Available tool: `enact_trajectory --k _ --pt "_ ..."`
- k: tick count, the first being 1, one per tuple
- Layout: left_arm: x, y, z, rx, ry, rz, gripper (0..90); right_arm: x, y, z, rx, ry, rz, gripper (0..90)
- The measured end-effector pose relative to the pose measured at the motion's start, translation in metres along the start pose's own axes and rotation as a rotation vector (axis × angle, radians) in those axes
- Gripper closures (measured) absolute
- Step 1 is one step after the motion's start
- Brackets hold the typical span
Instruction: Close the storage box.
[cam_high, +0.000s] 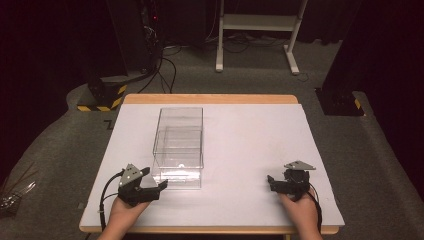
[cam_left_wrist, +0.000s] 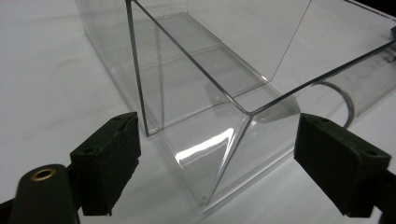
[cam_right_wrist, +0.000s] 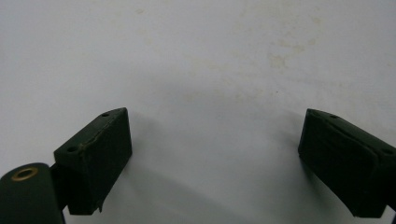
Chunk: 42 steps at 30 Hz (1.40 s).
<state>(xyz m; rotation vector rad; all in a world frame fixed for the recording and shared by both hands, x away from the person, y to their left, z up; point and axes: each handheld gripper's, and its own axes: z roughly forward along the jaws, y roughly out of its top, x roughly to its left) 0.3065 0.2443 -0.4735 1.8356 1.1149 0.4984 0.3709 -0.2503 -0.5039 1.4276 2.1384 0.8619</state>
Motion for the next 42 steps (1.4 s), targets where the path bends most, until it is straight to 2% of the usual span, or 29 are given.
enact_trajectory --k 3,6,11,24,30,42 --pt "0.001 0.0 0.002 0.004 0.007 0.005 15.0 0.0 0.0 0.0 0.0 0.0 0.0 9.4" --pt "0.003 0.0 0.006 0.006 0.008 -0.009 14.4 0.0 0.0 0.0 0.0 0.0 0.0 9.4" --pt "0.004 0.002 0.011 0.017 0.02 0.002 12.2 0.0 0.0 0.0 0.0 0.0 0.0 9.4" --pt "0.008 0.007 0.023 0.012 0.042 -0.014 11.5 0.0 0.0 0.0 0.0 0.0 0.0 9.4" --pt "0.01 0.008 0.028 0.016 0.053 -0.008 11.4 0.0 0.0 0.0 0.0 0.0 0.0 9.4" --pt "0.019 0.013 0.042 0.012 0.089 -0.041 12.5 0.0 0.0 0.0 0.0 0.0 0.0 9.4"
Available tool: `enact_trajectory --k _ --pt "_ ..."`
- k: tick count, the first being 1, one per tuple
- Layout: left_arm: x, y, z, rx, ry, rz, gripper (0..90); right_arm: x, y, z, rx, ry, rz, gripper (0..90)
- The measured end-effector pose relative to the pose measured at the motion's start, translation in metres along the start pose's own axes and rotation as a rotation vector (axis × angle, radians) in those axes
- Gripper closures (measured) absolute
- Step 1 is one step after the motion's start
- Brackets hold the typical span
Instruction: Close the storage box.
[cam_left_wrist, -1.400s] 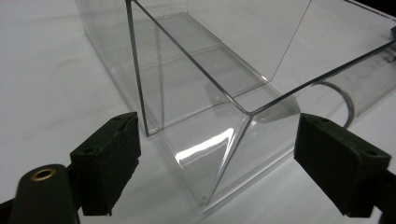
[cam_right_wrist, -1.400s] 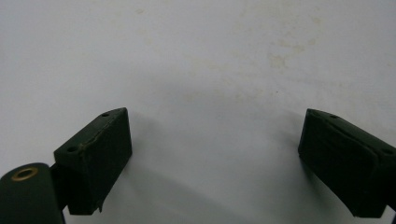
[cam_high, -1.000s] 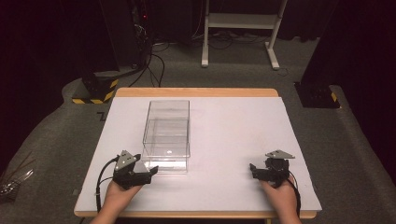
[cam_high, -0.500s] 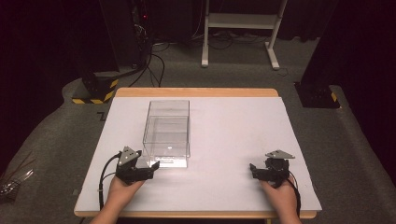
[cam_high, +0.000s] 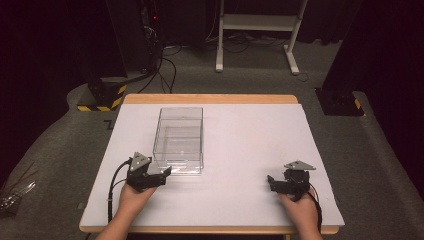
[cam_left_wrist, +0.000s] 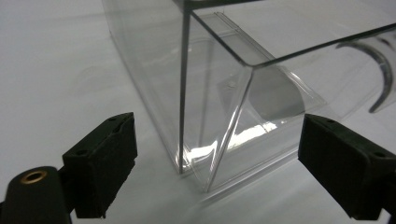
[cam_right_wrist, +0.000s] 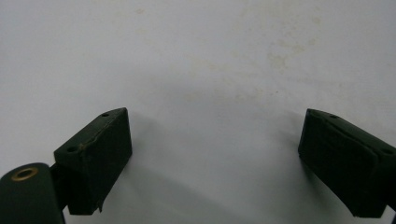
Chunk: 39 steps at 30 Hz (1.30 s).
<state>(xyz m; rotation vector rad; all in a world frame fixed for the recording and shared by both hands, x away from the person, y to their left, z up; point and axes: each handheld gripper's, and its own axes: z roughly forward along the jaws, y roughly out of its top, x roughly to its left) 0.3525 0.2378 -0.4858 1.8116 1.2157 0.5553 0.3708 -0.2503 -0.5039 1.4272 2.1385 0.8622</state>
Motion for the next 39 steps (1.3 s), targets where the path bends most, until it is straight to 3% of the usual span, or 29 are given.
enact_trajectory --k 18,25,31,35,39 --pt "0.007 0.011 0.021 0.016 0.05 -0.022 18.8 0.0 0.0 0.0 0.0 0.0 0.0 9.4" --pt "0.009 0.013 0.025 0.012 0.074 -0.057 24.4 0.0 0.0 0.0 0.0 0.0 0.0 9.4" --pt "0.007 0.013 0.025 0.016 0.092 -0.05 26.0 0.0 0.0 0.0 0.0 0.0 0.0 9.4" --pt "0.007 0.013 0.023 0.014 0.078 -0.061 27.6 0.0 0.0 0.0 0.0 0.001 0.002 9.4" --pt "0.007 0.013 0.018 0.016 0.042 -0.053 22.7 0.0 0.0 0.0 0.0 0.001 0.001 9.4"
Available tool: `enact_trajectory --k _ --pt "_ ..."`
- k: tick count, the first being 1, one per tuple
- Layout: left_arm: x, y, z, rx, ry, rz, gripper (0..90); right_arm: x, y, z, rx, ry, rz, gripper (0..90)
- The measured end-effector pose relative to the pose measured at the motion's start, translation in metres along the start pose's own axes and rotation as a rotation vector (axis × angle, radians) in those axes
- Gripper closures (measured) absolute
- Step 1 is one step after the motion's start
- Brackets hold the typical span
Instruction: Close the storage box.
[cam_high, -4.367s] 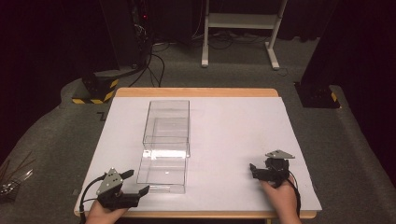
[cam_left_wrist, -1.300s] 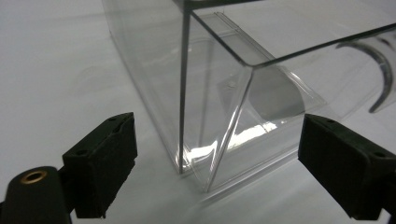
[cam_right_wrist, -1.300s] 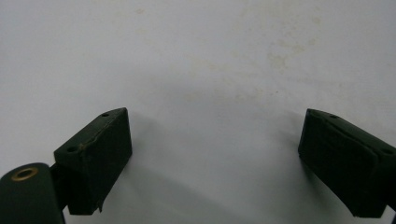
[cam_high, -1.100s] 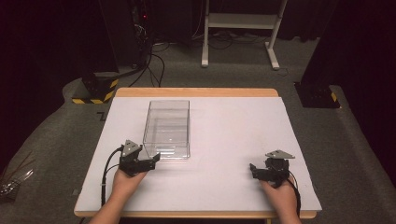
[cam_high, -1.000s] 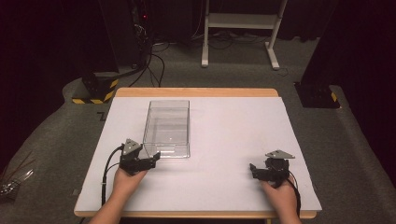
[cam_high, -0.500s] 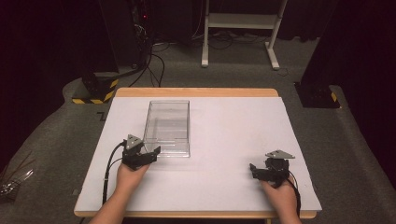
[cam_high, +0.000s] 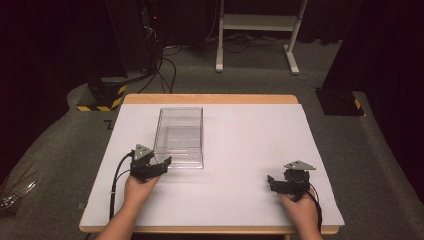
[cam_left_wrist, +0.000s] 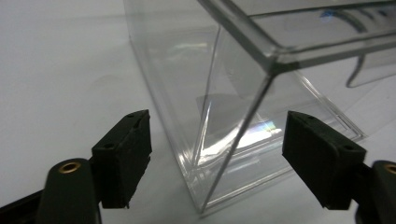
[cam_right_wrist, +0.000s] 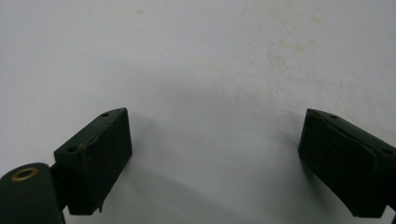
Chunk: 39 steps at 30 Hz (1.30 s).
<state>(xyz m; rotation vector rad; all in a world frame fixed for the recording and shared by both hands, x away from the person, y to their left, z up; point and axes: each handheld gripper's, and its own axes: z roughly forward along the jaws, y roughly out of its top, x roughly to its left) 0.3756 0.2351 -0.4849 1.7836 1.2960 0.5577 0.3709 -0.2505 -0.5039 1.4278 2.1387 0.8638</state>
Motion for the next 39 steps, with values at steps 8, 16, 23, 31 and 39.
enact_trajectory --k 8,16,23,31,39 --pt "-0.001 -0.005 -0.013 0.032 -0.043 0.033 15.7 0.0 0.0 0.0 0.0 0.0 0.0 9.4" --pt "0.01 -0.022 -0.037 0.028 -0.095 0.014 16.2 0.0 0.0 0.0 0.0 -0.001 -0.001 9.4" --pt "0.025 -0.034 -0.057 0.034 -0.067 0.01 16.5 0.0 0.0 0.0 0.0 -0.002 0.0 9.4" --pt "0.042 -0.044 -0.074 0.042 -0.028 0.001 16.9 0.0 0.0 0.0 0.0 -0.002 0.0 9.4" --pt "0.053 -0.051 -0.081 0.044 -0.001 -0.011 17.1 0.0 0.0 0.0 -0.001 -0.002 0.0 9.4"
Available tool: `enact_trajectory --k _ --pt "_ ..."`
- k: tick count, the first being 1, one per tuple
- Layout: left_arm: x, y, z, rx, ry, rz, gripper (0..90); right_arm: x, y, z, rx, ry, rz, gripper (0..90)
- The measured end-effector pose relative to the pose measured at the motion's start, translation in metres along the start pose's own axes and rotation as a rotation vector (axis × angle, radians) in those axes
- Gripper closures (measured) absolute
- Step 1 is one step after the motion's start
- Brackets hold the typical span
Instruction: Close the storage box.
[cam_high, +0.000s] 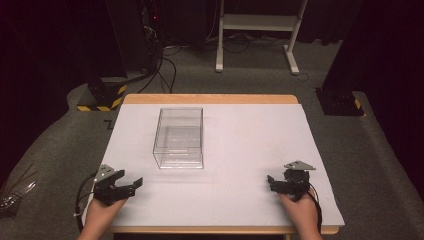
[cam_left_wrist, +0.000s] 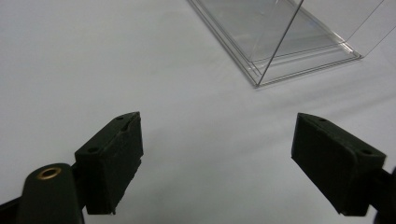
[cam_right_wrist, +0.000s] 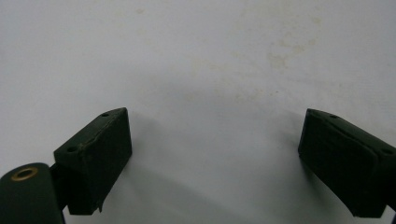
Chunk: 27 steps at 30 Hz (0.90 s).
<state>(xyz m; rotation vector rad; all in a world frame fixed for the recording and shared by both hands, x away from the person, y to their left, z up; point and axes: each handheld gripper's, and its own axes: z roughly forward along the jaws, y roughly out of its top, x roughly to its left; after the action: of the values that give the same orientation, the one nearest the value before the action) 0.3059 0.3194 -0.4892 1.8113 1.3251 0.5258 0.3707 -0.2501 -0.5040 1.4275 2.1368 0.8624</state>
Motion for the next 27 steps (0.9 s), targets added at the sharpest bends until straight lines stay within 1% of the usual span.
enact_trajectory --k 1,7,10,12,14,15,20,27 --pt "0.0 0.0 0.0 0.0 0.0 0.0 17.3 0.0 0.0 0.0 0.0 0.0 -0.001 9.4" --pt "-0.001 -0.006 0.006 0.055 0.058 0.049 18.1 0.0 0.0 0.0 0.001 0.0 0.0 9.4" --pt "-0.001 -0.008 0.011 0.081 0.06 0.05 16.8 0.0 0.0 0.0 0.001 0.0 0.0 9.4" --pt "-0.001 -0.01 0.015 0.12 0.07 0.06 16.1 0.0 0.0 0.0 0.001 0.0 0.0 9.4" --pt "-0.005 -0.01 0.018 0.13 0.094 0.101 15.1 0.0 0.0 0.0 0.001 0.0 0.001 9.4" --pt "-0.007 -0.011 0.018 0.129 0.105 0.112 14.3 0.0 0.0 0.0 0.0 0.0 0.0 9.4" --pt "-0.007 -0.013 0.018 0.113 0.102 0.1 15.1 0.0 0.0 0.0 0.0 0.0 0.0 9.3" --pt "-0.006 -0.013 0.018 0.114 0.096 0.095 15.2 0.0 0.0 0.0 0.0 -0.001 -0.002 9.4"
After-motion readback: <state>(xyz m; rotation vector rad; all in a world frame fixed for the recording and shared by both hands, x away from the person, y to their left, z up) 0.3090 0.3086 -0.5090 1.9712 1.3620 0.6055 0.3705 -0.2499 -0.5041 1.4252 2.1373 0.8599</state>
